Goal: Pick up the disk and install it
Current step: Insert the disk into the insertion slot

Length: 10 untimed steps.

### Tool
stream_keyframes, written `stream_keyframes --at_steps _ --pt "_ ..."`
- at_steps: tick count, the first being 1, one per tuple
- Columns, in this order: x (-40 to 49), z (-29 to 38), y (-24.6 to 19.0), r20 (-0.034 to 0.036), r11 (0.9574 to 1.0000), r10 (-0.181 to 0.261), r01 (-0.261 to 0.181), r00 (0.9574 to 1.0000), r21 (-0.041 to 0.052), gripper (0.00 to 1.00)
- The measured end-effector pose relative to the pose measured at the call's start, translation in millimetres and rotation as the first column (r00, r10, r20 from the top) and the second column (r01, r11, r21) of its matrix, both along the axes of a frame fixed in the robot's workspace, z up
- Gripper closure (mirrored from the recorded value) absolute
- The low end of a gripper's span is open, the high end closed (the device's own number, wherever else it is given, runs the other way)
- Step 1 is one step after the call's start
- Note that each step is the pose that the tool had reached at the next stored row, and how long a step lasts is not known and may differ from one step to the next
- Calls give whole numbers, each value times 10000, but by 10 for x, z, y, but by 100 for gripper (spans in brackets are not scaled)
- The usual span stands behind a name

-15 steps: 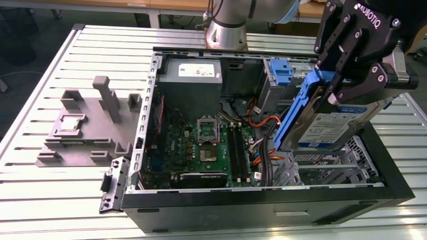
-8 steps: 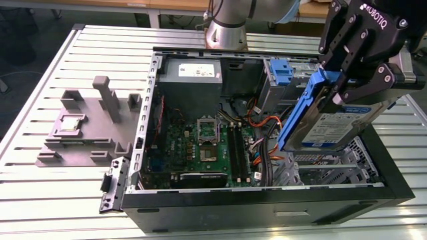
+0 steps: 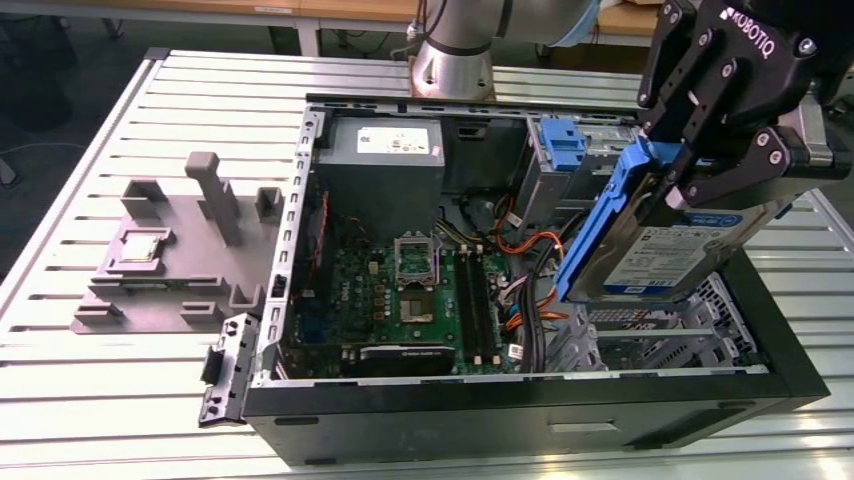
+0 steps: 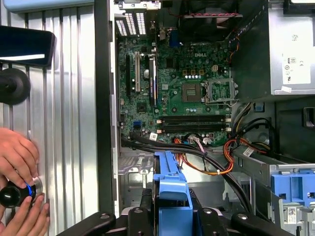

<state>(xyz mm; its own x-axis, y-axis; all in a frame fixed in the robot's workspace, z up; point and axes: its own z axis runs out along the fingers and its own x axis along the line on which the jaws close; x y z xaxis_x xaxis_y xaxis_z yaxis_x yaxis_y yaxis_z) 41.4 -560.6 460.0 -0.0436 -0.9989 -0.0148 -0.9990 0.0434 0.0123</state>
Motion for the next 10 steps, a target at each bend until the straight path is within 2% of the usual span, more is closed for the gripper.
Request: stream_keyframes --at_steps 4,10 --pt "37 -1 0 0 10000 0 0 10000 0 63" --pt "41 -1 0 0 10000 0 0 10000 0 63"
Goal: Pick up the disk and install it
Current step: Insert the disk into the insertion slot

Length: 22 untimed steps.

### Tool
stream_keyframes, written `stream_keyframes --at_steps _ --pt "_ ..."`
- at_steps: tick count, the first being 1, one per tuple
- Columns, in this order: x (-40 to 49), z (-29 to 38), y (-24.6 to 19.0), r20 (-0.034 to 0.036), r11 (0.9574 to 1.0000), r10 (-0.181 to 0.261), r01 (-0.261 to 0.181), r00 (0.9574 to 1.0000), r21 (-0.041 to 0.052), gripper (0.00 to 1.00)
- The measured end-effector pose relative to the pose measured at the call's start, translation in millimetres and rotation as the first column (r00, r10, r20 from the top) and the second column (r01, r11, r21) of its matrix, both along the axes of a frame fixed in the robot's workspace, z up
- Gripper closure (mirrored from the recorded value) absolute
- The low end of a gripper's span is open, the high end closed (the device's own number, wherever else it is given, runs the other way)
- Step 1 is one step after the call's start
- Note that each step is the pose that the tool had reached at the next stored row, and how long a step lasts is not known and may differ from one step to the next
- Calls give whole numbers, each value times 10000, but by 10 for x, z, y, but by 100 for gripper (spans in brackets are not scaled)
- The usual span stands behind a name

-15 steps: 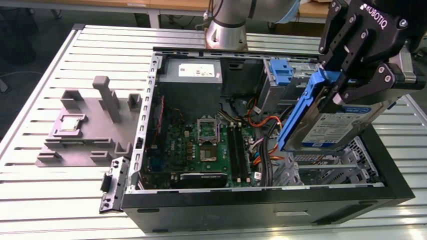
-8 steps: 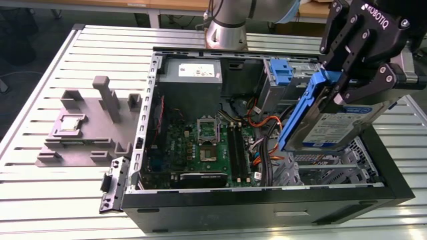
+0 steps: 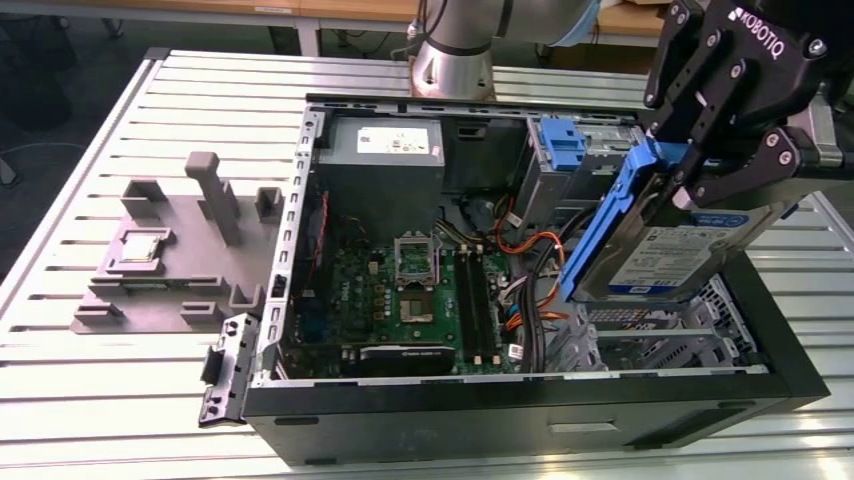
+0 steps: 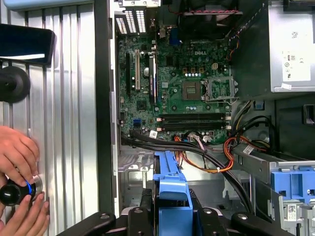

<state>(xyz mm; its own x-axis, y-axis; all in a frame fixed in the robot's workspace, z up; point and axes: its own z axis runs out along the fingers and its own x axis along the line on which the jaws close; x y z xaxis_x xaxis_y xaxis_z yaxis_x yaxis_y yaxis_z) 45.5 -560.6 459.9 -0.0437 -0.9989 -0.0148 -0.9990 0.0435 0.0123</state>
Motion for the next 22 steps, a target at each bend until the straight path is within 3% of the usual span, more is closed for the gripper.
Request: stream_keyframes --at_steps 22 --pt "160 -55 0 0 10000 65 -65 10000 -1 63"
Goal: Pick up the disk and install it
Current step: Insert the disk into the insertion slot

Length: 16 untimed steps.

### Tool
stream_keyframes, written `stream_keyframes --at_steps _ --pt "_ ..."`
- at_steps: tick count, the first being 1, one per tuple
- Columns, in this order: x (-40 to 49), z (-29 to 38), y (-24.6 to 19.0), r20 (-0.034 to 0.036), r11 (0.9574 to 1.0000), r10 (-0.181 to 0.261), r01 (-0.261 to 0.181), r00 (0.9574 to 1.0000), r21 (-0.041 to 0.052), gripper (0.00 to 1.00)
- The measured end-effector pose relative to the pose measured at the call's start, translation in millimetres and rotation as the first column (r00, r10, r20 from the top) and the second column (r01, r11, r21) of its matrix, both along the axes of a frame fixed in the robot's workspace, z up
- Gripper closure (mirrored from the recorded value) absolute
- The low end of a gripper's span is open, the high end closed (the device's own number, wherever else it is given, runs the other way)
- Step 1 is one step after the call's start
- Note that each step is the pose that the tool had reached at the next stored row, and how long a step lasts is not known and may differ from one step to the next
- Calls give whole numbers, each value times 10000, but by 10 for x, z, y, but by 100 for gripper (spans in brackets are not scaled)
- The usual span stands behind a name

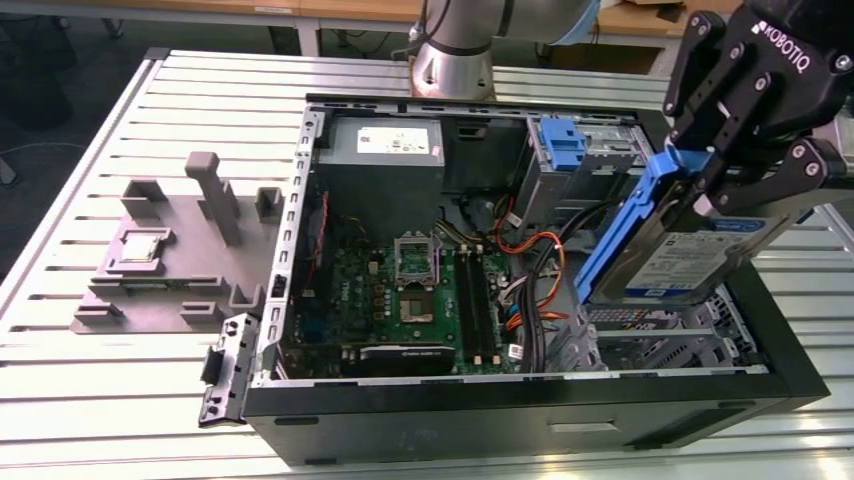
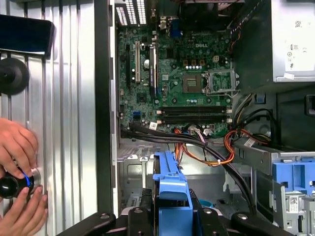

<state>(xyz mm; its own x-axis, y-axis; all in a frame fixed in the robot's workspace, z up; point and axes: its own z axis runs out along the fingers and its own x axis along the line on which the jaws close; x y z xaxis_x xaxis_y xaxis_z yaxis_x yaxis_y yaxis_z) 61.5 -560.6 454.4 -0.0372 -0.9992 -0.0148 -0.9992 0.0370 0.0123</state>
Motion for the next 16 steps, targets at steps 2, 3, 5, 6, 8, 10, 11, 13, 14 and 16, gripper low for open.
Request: stream_keyframes --at_steps 2,3,5,6,8,10,11,13,14,16 --pt "9 -7 0 0 10000 0 0 10000 0 63" --pt "15 -11 0 0 10000 0 0 10000 0 63" --pt "32 -15 -2 0 10000 0 0 10000 -1 63" --pt "41 -18 -2 0 10000 0 0 10000 0 63" --pt "59 -22 -5 0 10000 0 0 10000 2 63" --pt "71 -27 -14 0 10000 0 0 10000 0 63" --pt "76 -31 -24 0 10000 1 -1 10000 -1 63" --pt "83 -42 -41 0 10000 0 0 10000 1 63" --pt "86 -47 -46 0 10000 0 0 10000 1 63" --pt "92 -55 -47 0 10000 0 0 10000 0 63"
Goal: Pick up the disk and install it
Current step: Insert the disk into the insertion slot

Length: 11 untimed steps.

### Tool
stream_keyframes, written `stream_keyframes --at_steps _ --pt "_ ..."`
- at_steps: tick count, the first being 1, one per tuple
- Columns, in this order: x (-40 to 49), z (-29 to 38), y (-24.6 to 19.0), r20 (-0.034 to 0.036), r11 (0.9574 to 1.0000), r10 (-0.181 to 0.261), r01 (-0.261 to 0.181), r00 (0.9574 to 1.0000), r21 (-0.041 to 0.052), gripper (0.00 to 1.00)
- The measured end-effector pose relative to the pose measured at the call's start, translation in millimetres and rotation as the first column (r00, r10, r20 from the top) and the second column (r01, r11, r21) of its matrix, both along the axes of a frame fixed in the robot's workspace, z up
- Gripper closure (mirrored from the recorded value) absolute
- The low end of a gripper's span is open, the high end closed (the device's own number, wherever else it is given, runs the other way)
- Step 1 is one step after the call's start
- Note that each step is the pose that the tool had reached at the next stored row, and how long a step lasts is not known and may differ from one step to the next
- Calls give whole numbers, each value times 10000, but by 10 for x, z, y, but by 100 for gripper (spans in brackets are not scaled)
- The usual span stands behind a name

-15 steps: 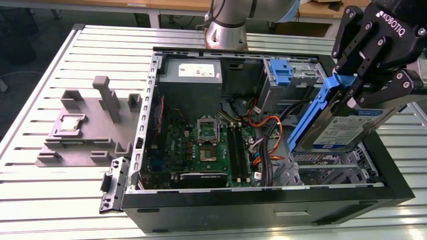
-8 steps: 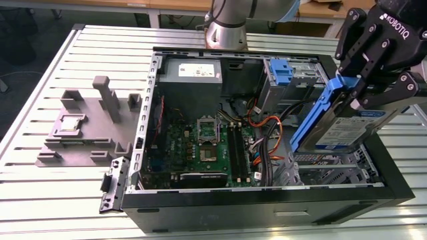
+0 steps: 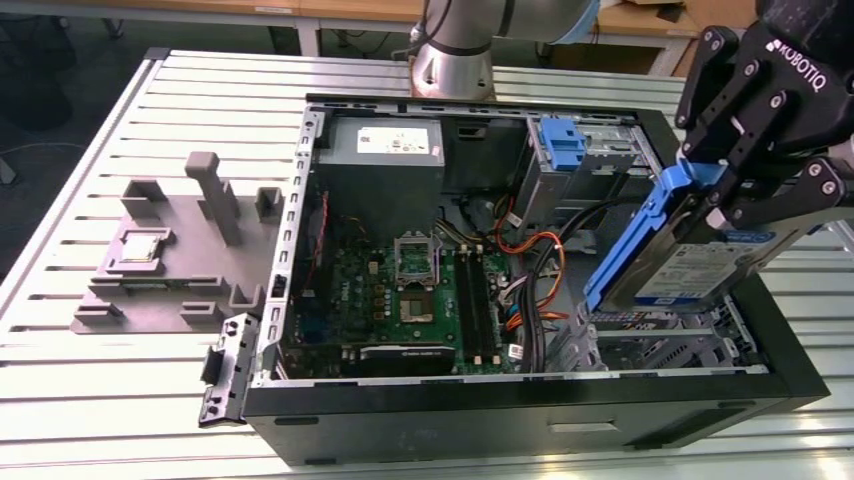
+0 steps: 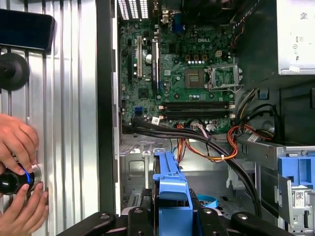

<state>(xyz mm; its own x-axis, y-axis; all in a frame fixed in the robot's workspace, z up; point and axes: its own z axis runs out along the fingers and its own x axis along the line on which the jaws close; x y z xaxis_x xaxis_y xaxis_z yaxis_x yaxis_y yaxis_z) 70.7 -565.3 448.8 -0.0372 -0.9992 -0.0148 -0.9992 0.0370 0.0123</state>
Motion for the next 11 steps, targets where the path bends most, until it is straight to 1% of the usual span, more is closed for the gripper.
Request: stream_keyframes --at_steps 11 --pt "52 -43 -4 0 10000 -3 3 10000 1 63"
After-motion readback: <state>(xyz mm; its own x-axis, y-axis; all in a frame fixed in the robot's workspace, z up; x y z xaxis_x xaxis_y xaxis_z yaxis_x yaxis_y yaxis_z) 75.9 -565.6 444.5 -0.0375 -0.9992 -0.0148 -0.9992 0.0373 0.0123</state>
